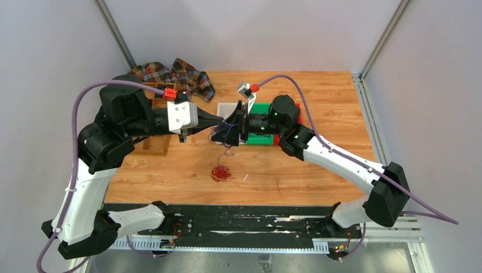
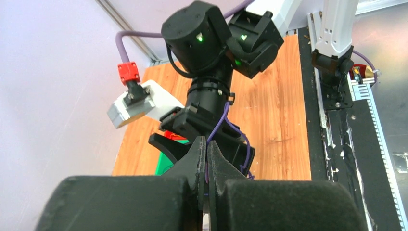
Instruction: Untangle the cables
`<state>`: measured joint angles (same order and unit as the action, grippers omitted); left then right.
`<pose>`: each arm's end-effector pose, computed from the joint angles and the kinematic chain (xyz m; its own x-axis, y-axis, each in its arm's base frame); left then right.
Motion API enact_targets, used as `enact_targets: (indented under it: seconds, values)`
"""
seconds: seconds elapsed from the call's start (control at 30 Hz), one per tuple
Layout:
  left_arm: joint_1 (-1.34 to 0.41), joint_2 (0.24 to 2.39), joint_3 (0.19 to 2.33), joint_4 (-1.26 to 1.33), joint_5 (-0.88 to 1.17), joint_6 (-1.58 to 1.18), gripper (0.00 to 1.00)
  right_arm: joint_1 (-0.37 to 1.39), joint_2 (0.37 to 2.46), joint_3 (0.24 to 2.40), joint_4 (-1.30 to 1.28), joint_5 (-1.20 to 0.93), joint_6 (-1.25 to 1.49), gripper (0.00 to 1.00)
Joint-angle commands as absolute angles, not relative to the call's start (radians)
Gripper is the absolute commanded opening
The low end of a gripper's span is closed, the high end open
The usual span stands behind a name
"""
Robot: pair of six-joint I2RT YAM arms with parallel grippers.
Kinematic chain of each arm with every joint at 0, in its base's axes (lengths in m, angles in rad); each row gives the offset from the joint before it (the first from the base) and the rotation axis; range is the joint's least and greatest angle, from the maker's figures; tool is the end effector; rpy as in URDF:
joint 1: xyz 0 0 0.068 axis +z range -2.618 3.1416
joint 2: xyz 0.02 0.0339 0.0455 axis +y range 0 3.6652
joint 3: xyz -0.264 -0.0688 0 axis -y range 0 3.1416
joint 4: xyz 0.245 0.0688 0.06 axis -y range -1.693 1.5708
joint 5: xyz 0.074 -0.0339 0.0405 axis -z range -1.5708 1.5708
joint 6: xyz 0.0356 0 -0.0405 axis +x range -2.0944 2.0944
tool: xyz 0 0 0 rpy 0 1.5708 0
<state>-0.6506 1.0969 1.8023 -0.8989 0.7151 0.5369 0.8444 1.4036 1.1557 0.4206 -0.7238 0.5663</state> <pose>0.1022 -0.1071 0.5335 0.3643 0.2080 -0.9078 0.9112 0.1218 0.3936 0.1999 0.2605 0.3892 -0.4367 0.1138 -0.8924 -0.8996 -0.0605 0.4325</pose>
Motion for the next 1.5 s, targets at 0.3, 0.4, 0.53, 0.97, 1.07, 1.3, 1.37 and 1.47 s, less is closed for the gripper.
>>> enact_targets:
  seconds: [0.3, 0.4, 0.53, 0.97, 1.07, 1.3, 1.37, 1.47]
  values:
    - [-0.657, 1.123, 1.881, -0.854, 0.747, 0.457, 0.00, 0.842, 1.458, 1.001, 0.529, -0.537, 0.570, 0.44]
    - [-0.657, 1.133, 1.904, -0.842, 0.751, 0.438, 0.01, 0.832, 1.458, 0.952, 0.536, -0.498, 0.577, 0.44]
    - [-0.657, 1.143, 1.932, -0.811, 0.750, 0.391, 0.00, 0.821, 1.454, 0.884, 0.569, -0.456, 0.597, 0.44]
    - [-0.657, 1.181, 2.057, -0.752, 0.712, 0.347, 0.00, 0.785, 1.472, 0.729, 0.603, -0.371, 0.618, 0.45]
    - [-0.657, 1.185, 2.077, -0.706, 0.694, 0.341, 0.00, 0.772, 1.475, 0.689, 0.622, -0.378, 0.641, 0.49]
    - [-0.657, 1.175, 2.065, -0.569, 0.627, 0.301, 0.01, 0.763, 1.462, 0.574, 0.710, -0.380, 0.694, 0.53]
    - [-0.657, 1.167, 2.053, -0.519, 0.599, 0.291, 0.00, 0.763, 1.462, 0.543, 0.736, -0.374, 0.710, 0.54]
    - [-0.657, 1.163, 2.058, -0.470, 0.561, 0.293, 0.00, 0.762, 1.466, 0.506, 0.762, -0.365, 0.729, 0.54]
